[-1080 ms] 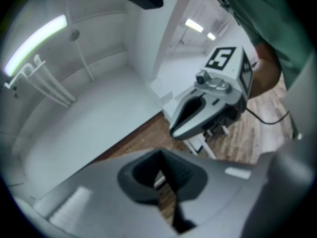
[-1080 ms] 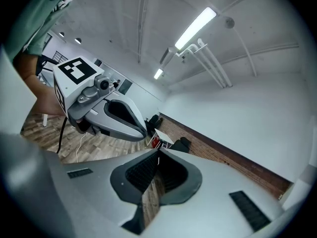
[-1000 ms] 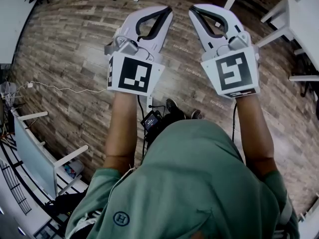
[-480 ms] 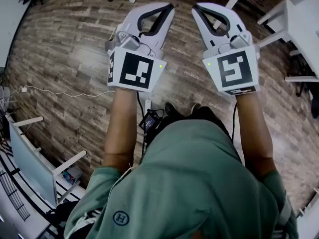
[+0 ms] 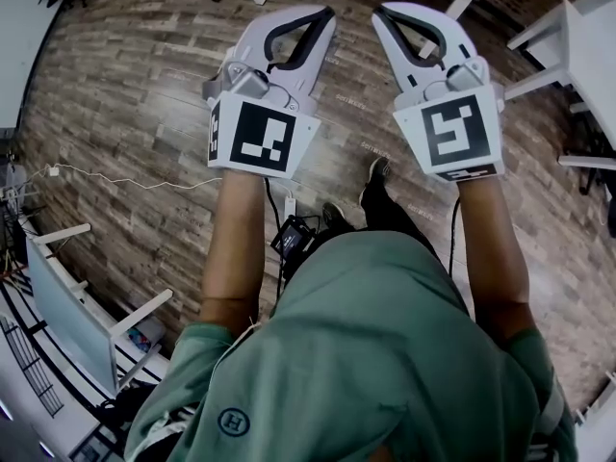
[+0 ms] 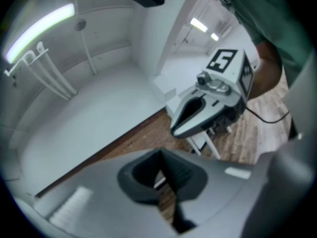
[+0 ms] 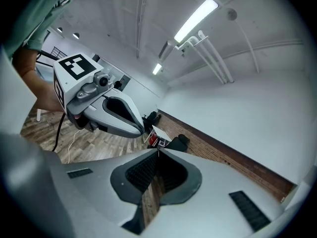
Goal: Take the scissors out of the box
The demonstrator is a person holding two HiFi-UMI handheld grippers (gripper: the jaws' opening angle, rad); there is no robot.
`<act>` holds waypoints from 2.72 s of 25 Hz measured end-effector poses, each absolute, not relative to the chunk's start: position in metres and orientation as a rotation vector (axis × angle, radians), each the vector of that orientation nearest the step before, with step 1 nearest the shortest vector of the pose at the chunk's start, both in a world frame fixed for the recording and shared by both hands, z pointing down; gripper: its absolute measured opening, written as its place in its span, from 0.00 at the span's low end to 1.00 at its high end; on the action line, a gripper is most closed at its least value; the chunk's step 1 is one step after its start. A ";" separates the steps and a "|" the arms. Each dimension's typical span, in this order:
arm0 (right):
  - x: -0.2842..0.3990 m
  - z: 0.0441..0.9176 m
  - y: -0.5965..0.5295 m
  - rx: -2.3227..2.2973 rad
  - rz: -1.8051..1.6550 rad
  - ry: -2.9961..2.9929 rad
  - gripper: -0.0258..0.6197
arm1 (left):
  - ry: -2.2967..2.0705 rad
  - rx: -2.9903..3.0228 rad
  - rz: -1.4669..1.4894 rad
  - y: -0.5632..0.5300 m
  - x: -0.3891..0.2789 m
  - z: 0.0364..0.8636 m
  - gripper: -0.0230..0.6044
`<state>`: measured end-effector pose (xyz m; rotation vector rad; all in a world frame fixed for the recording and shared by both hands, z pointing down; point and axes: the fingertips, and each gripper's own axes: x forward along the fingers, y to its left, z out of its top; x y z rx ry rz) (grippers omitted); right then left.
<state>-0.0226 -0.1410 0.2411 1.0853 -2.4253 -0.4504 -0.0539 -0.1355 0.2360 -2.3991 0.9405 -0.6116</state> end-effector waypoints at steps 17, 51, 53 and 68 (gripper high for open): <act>0.014 0.224 -0.050 1.156 -0.495 -2.445 0.05 | 0.881 -2.342 -0.612 -0.048 -0.011 0.221 0.04; 0.000 0.231 -0.166 1.304 -0.498 -2.302 0.05 | 0.766 -2.370 -0.457 -0.174 -0.033 0.225 0.04; 0.000 0.231 -0.165 1.309 -0.511 -2.292 0.05 | 0.770 -2.366 -0.440 -0.174 -0.034 0.225 0.04; 0.006 0.241 -0.229 1.319 -0.469 -2.313 0.05 | 0.769 -2.373 -0.491 -0.238 -0.035 0.236 0.04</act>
